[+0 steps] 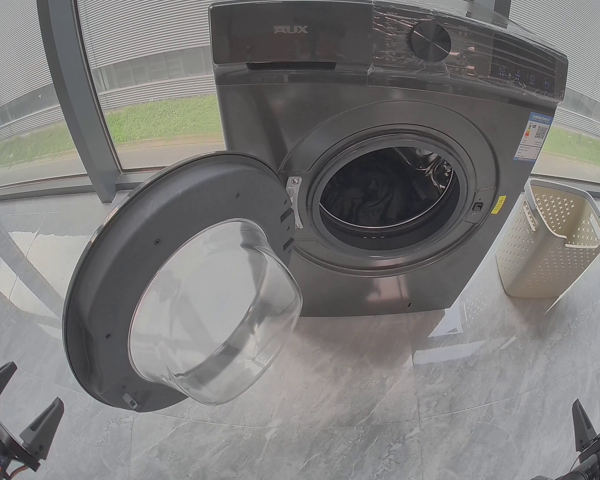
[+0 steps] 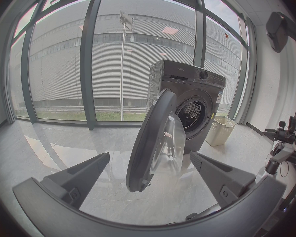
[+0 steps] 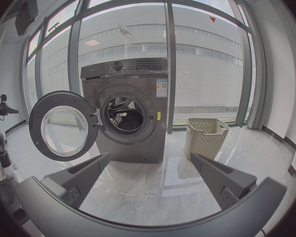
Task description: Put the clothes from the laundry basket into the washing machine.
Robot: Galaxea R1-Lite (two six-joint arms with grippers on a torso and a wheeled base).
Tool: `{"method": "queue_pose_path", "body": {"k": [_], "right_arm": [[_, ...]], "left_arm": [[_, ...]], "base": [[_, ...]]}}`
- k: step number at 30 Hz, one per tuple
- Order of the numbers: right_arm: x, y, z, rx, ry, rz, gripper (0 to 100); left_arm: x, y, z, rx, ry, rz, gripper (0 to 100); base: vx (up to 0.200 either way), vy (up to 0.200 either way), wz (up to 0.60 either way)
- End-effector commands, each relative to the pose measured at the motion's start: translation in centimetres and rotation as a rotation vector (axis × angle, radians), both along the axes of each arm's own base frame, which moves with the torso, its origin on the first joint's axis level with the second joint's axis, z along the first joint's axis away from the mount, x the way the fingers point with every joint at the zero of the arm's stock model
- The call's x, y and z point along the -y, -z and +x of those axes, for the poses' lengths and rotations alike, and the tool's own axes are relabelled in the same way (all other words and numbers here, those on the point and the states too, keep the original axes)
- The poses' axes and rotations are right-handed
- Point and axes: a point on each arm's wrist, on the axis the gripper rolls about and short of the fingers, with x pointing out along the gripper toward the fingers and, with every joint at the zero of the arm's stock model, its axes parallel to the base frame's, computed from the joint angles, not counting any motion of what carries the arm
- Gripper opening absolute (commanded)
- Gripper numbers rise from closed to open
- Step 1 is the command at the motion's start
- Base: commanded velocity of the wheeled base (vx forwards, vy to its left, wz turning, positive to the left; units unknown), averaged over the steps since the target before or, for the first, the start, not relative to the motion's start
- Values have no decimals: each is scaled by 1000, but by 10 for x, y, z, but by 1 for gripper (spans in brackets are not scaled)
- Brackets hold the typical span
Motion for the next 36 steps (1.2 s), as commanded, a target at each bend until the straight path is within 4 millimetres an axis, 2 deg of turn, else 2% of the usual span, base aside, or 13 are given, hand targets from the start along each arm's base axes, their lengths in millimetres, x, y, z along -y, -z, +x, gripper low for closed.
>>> {"method": "queue_pose_path", "body": {"k": [1, 6, 17, 22, 26, 36], "right_arm": [[0, 5, 0, -2, 0, -1, 100], [0, 5, 0, -2, 0, -1, 100], [0, 5, 0, -2, 0, -1, 100], [0, 5, 0, -2, 0, -1, 100], [0, 5, 0, -2, 0, -1, 100], [0, 5, 0, -1, 0, -1, 100]], "left_arm": [[6, -13, 35, -96, 14, -5, 100], [7, -18, 58, -108, -28, -3, 100], [11, -21, 89, -144, -17, 13, 100], [14, -30, 102, -134, -2, 16, 100], [22, -35, 103, -118, 83, 12, 100], [41, -35, 94, -116, 299, -2, 100]], "base": [[0, 0, 0], [0, 0, 0], [0, 0, 0], [0, 0, 0], [0, 0, 0], [0, 0, 0]]}}
